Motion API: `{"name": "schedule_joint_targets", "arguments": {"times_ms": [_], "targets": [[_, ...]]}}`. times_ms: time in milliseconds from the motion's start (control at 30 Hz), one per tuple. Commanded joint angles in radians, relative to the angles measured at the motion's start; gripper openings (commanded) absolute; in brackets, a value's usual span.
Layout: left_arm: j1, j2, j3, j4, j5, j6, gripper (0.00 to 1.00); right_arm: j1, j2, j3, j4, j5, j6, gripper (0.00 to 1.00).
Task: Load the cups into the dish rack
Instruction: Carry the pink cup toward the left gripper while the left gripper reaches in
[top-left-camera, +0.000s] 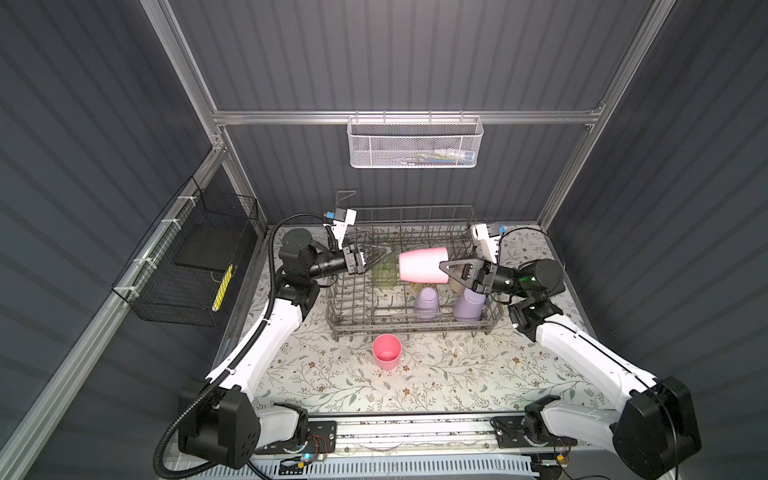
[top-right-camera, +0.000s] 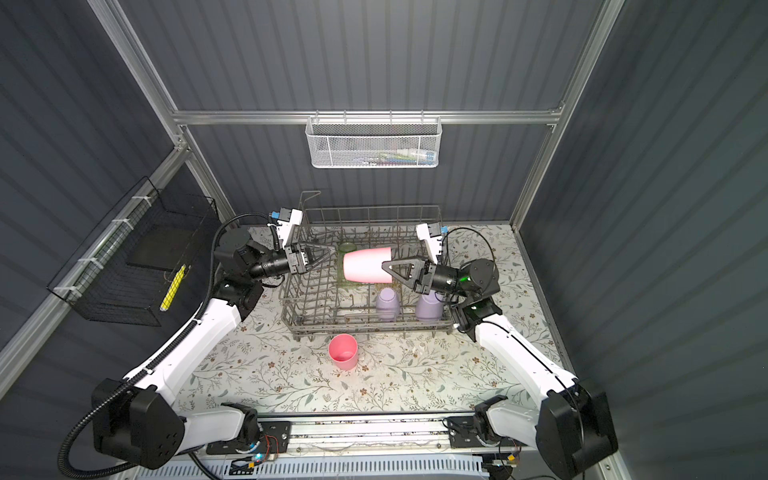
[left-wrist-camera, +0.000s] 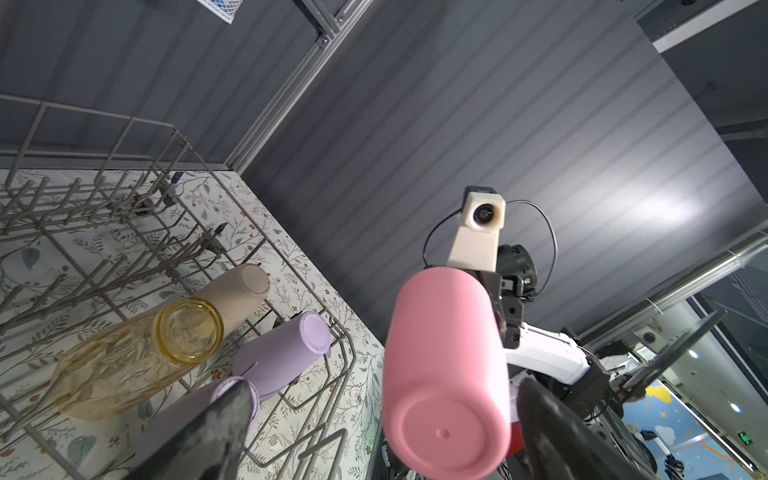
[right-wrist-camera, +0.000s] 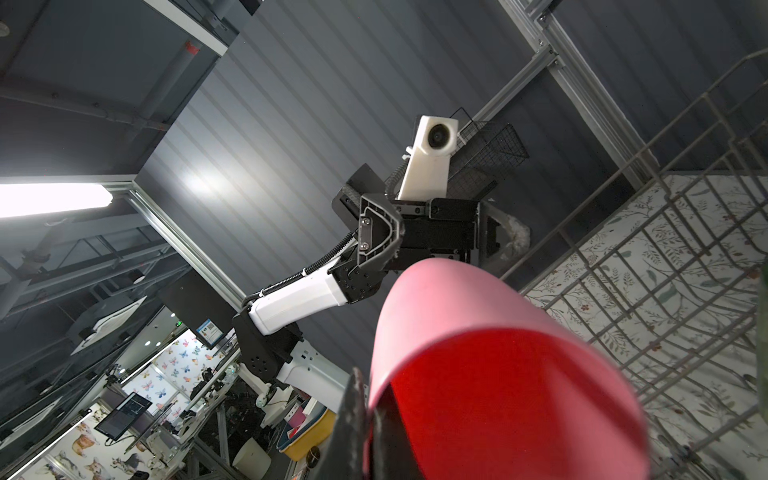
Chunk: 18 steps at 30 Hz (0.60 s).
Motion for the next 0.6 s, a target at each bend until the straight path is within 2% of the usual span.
{"name": "schedule_joint_targets", "arguments": {"times_ms": [0,167,567], "targets": [[0.006,-0.025,-0.022,0.104,0.057,-0.056,0.99,-0.002,0.015,0.009,0.099,-0.018,0.033,0.0],[-0.006,-0.014,-0.047,0.155,0.095,-0.087,1.0,0.0,0.047,0.017,0.097,-0.018,0.038,0.0],[-0.065,0.023,-0.043,0.1,0.081,-0.021,1.0,0.025,0.107,0.057,0.142,-0.028,0.081,0.0]]}}
